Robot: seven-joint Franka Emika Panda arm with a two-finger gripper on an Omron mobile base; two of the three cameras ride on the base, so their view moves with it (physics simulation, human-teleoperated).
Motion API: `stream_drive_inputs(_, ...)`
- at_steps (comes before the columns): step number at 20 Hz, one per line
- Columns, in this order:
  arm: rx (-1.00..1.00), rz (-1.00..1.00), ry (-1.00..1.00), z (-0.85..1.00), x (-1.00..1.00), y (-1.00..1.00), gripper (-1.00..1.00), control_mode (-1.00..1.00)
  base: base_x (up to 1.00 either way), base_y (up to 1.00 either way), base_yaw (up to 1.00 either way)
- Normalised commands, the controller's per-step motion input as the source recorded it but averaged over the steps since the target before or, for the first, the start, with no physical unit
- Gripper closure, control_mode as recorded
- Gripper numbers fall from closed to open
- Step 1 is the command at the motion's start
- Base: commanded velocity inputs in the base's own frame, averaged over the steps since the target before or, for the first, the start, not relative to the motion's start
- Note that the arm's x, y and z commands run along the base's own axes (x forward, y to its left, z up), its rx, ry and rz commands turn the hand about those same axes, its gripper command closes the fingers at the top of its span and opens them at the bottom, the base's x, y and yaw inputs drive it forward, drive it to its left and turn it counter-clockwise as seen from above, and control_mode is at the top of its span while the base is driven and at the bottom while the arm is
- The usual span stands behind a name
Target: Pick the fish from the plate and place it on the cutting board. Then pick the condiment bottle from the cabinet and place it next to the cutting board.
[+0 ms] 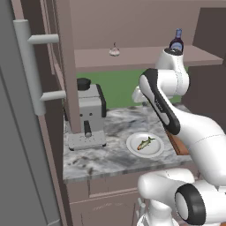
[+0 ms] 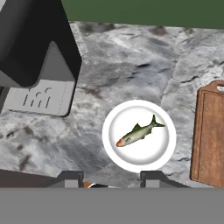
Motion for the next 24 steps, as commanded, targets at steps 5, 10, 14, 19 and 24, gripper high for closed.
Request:
stream_drive_inputs(5, 0.00, 0.00, 0.00, -0.07, -0.05, 0.00, -1.00, -1.00, 0.00, 0.00, 0.00)
stream_drive_inputs(10, 0.00, 0.00, 0.00, -0.25, -0.14, 0.00, -1.00, -1.00, 0.00, 0.00, 0.00)
stream_drive_inputs(14, 0.00, 0.00, 0.00, -0.29, -0.12, 0.00, -1.00, -1.00, 0.00, 0.00, 0.00)
stream_drive_inputs(19, 0.00, -0.01, 0.00, -0.24, -0.07, 0.00, -1.00, -1.00, 0.00, 0.00, 0.00)
stream_drive_inputs(24, 0.00, -0.02, 0.03, -0.16, 0.00, 0.00, -1.00, -1.00, 0.00, 0.00, 0.00)
